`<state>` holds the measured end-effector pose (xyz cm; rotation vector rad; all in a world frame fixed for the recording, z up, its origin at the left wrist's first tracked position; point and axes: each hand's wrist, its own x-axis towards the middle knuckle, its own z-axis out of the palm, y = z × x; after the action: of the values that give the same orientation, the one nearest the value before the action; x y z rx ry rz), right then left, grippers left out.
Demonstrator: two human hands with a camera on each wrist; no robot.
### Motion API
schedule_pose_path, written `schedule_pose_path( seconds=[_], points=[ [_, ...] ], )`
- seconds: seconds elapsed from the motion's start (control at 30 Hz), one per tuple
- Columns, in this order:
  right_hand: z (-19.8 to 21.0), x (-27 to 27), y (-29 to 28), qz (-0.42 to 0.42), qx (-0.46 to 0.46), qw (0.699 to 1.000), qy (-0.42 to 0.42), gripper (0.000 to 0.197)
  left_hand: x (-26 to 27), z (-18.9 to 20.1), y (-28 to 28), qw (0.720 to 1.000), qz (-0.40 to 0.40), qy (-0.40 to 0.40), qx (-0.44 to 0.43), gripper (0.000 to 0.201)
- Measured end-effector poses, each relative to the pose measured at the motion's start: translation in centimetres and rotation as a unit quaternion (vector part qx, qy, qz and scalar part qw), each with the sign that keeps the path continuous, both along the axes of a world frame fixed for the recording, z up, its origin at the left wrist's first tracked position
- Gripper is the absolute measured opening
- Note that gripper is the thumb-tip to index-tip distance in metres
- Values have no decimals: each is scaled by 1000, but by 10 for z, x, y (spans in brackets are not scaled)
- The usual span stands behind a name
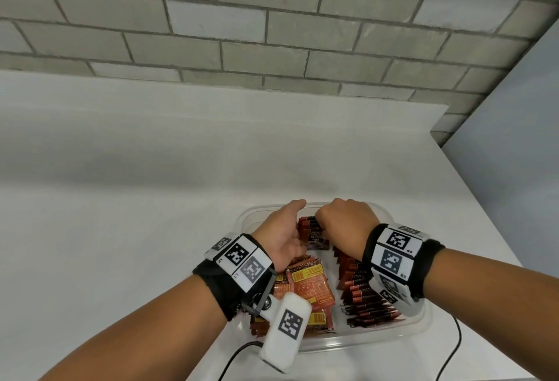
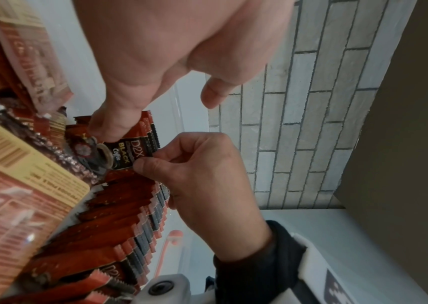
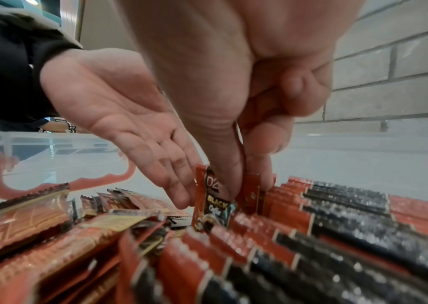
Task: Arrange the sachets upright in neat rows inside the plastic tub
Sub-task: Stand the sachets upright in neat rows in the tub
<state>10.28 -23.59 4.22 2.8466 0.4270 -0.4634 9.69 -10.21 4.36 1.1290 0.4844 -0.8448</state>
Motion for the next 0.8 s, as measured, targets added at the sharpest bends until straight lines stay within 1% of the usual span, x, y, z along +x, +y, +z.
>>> schedule_pose_path(
  seconds=[0.03, 0.07, 0.17, 0.23, 0.37, 0.43, 0.5, 0.57, 0.63, 0.7, 0.77, 0.8],
  points=[
    [0, 0, 0, 0, -1, 1000, 1, 7, -1, 1, 0, 1000, -2, 6, -5, 36],
    [0, 0, 1, 1, -2, 1000, 1, 7, -1, 0, 1, 1000, -1, 11, -6, 33],
    [0, -1, 2, 2, -11, 1000, -3, 13, -3, 2, 1, 1000, 0, 10, -3, 31],
    [1, -2, 3, 2, -18, 1000, -3, 14, -4, 3, 1, 1000, 1, 14, -6, 31],
    [5, -3, 4, -1, -19, 1000, -4, 4, -5, 2, 2, 1000, 1, 15, -5, 32],
    [6, -4, 4, -2, -16, 1000, -6, 6, -6, 2, 1, 1000, 1, 11, -14, 31],
    [7, -4, 4, -6, -14, 1000, -8, 4, -7, 3, 1, 1000, 5, 5, -18, 48],
    [11, -6, 4, -13, -4, 1000, -13, 6, -8, 3, 2, 1000, 0, 0, -18, 56],
    [18, -9, 3, -31, 35, 999, -25, 12, -9, 6, 7, 1000, -11, -9, -15, 58],
    [26, -14, 2, -78, 126, 988, -35, 17, -5, 10, 19, 999, -22, -49, 5, 58],
    [33, -21, 2, -137, 234, 963, -8, 15, -1, 21, 41, 991, -35, -125, 14, 44],
    [35, -26, 2, -161, 266, 950, 24, 15, 2, 28, 54, 986, -39, -163, 24, 36]
  ],
)
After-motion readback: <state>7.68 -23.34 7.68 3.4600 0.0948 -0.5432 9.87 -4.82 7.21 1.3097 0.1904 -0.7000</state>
